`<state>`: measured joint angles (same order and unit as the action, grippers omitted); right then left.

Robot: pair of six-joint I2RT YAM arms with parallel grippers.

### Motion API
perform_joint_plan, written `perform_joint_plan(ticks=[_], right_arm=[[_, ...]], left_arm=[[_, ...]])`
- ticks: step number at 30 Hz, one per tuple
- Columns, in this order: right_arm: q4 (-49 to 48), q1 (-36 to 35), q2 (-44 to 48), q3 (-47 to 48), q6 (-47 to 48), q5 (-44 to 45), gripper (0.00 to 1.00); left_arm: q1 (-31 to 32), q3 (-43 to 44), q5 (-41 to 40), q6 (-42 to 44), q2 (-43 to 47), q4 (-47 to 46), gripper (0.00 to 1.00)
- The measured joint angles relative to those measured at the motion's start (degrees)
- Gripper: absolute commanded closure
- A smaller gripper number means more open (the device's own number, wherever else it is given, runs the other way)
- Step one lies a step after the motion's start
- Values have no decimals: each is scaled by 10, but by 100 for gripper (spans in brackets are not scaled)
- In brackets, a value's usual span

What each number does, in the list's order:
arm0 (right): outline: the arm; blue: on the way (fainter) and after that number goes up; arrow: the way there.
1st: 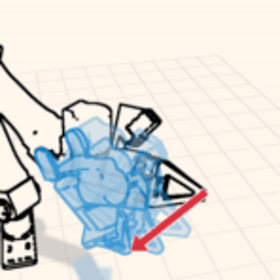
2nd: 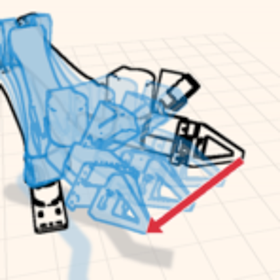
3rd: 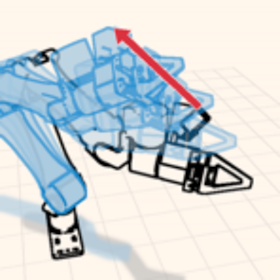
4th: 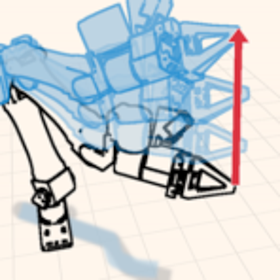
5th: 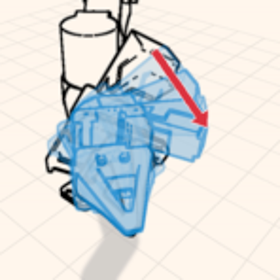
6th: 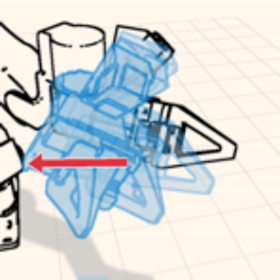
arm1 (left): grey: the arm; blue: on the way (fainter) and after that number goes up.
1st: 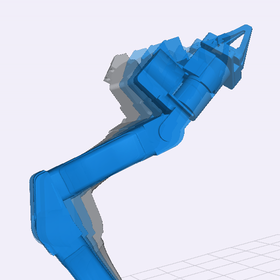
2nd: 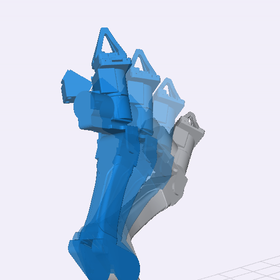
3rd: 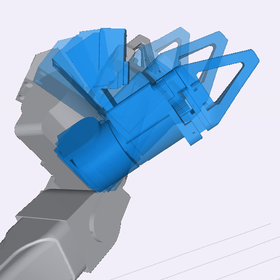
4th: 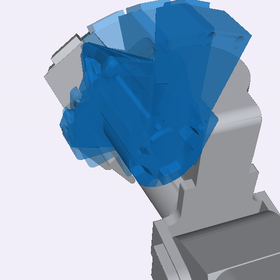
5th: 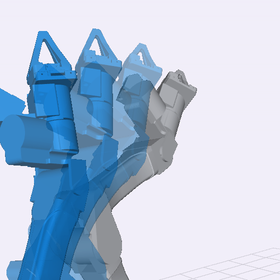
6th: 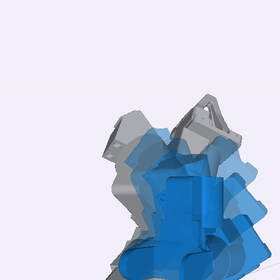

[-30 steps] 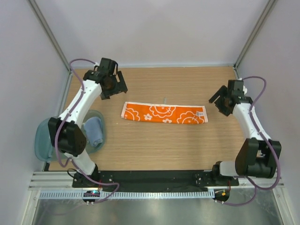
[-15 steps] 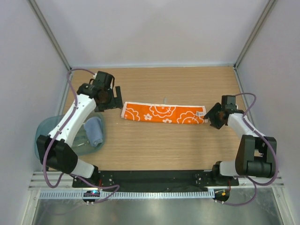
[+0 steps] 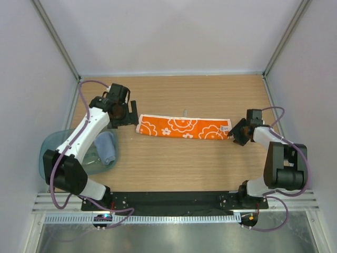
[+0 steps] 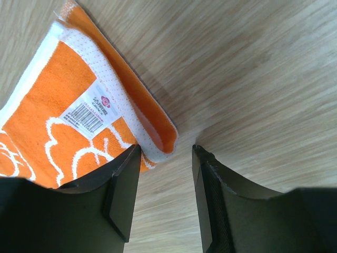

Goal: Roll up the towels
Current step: Fold the towel

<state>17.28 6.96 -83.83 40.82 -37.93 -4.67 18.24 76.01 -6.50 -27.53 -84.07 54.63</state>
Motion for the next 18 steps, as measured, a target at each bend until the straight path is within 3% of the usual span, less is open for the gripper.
perform_joint_plan(ticks=[8,18], right_arm=[[-35,3,-41,24,-1,-8,61],[-31,32,-54,30,11,-14,95]], left_arm=[[0,-4,1,1,0,-6,11],[0,-9,1,6,0,-9,12]])
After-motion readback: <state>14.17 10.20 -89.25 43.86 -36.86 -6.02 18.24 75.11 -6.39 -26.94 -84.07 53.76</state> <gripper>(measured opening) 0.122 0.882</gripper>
